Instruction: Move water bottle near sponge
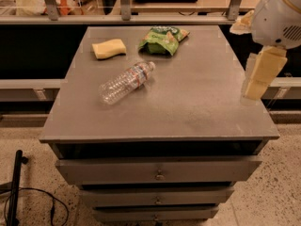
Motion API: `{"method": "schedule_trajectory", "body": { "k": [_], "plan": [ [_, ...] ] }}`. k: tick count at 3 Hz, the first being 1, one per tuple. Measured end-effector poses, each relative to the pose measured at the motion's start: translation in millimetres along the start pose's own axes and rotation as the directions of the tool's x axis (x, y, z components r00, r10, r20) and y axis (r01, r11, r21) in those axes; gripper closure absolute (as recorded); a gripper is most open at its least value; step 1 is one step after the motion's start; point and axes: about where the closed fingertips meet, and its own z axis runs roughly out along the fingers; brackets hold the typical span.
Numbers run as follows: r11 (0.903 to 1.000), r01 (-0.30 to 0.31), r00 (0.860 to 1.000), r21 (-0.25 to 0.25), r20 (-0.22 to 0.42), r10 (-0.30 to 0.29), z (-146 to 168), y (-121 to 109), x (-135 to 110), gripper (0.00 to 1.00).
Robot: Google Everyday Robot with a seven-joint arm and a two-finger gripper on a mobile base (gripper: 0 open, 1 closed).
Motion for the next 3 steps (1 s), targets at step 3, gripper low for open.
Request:
{"method": "schedule_trajectory", "body": {
  "k": [3],
  "plan": [
    [0.9846,0.175,0.946,-0.008,0.277,-0.166,55,-47,-71,0.0]
  ]
}}
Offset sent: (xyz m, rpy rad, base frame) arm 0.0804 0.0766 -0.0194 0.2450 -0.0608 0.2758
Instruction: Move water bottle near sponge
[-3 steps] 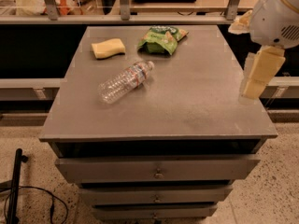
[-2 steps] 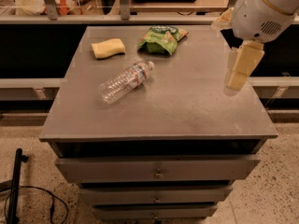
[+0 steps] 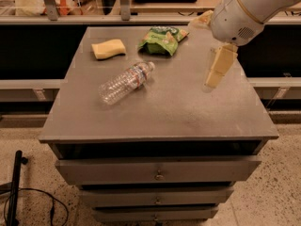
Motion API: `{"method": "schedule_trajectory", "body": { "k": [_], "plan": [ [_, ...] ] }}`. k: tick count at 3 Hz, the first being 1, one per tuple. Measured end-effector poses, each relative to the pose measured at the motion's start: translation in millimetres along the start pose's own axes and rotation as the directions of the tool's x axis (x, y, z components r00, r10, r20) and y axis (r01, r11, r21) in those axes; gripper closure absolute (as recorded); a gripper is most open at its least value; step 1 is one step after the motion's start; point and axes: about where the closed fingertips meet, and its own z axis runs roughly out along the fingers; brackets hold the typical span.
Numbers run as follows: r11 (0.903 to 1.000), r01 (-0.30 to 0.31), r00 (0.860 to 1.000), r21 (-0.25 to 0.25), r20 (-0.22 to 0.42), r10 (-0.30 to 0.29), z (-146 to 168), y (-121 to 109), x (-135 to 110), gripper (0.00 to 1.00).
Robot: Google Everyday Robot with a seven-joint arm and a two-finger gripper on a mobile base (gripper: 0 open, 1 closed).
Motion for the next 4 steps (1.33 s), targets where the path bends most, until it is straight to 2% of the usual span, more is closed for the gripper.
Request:
{"method": "schedule_trajectory", "body": {
  "k": [1,2,3,4],
  "plan": [
    [1.0,-0.002,1.0,0.0,0.002,0.002,0,0,0,0.0],
    [0.9971,0.063,0.994,-0.042,0.09,-0.059,17,-3,-10,0.0],
    [0.9751,0.185,0.97,-0.122,0.184,-0.161,47,-12,-29,0.0],
    [0.936,0.308,0.929,-0.171,0.267,-0.256,83,-25,-54,0.0]
  ]
}}
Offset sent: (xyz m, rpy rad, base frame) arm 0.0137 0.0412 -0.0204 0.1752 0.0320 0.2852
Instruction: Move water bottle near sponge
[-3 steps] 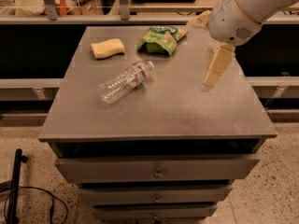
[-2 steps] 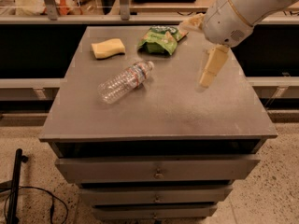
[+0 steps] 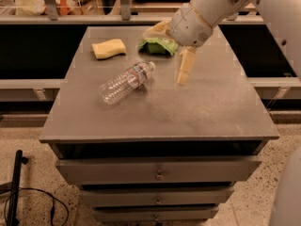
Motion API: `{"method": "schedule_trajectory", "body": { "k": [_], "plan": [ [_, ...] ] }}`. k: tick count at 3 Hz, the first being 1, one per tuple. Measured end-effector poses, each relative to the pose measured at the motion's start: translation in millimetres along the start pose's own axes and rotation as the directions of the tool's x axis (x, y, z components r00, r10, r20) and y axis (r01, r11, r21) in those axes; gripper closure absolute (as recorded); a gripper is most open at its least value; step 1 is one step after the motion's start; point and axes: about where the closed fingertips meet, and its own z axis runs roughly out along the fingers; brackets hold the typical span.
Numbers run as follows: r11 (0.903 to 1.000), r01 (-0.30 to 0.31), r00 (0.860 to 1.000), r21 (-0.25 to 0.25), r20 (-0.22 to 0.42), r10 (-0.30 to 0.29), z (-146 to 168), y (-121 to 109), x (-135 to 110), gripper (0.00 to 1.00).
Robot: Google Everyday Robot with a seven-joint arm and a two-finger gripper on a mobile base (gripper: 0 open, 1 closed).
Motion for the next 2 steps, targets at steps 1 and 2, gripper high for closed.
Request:
{"method": "schedule_trajectory", "body": {
  "k": [1,2],
  "plan": [
    [0.9977,0.064,0.998,-0.022,0.031,-0.064,27,-24,-7,0.0],
    [0.996,0.077,0.997,-0.045,0.029,-0.076,49,-42,-5,0.0]
  ]
}}
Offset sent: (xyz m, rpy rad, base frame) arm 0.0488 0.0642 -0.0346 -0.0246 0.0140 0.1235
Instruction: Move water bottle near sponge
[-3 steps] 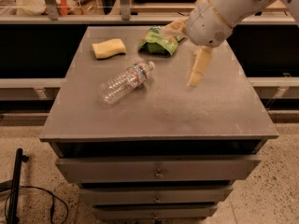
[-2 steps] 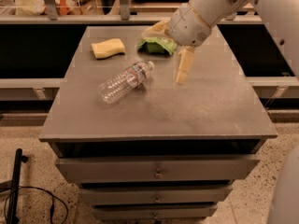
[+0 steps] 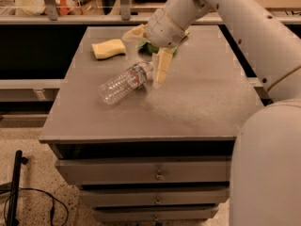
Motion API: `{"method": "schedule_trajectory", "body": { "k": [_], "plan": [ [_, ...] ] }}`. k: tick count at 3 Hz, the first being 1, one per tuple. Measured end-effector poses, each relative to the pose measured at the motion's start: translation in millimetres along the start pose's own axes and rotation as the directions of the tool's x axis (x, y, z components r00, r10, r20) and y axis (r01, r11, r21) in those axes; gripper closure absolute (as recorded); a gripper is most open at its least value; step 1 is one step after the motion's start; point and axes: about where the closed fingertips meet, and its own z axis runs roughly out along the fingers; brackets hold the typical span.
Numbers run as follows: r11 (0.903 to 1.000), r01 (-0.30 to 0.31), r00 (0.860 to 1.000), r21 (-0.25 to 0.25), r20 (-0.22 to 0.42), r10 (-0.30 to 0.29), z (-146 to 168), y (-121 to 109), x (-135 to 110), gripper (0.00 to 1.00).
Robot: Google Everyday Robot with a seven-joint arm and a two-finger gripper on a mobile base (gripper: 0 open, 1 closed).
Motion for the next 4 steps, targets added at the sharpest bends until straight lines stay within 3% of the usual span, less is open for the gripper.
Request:
{"method": "schedule_trajectory", "body": {
  "k": [3,4],
  "plan": [
    [0.9952,-0.001,0.999,-0.098,-0.049,-0.004,40,-5,15,0.0],
    [0.9928,-0.003,0.999,-0.12,-0.054,-0.003,46,-1,20,0.18]
  ]
}}
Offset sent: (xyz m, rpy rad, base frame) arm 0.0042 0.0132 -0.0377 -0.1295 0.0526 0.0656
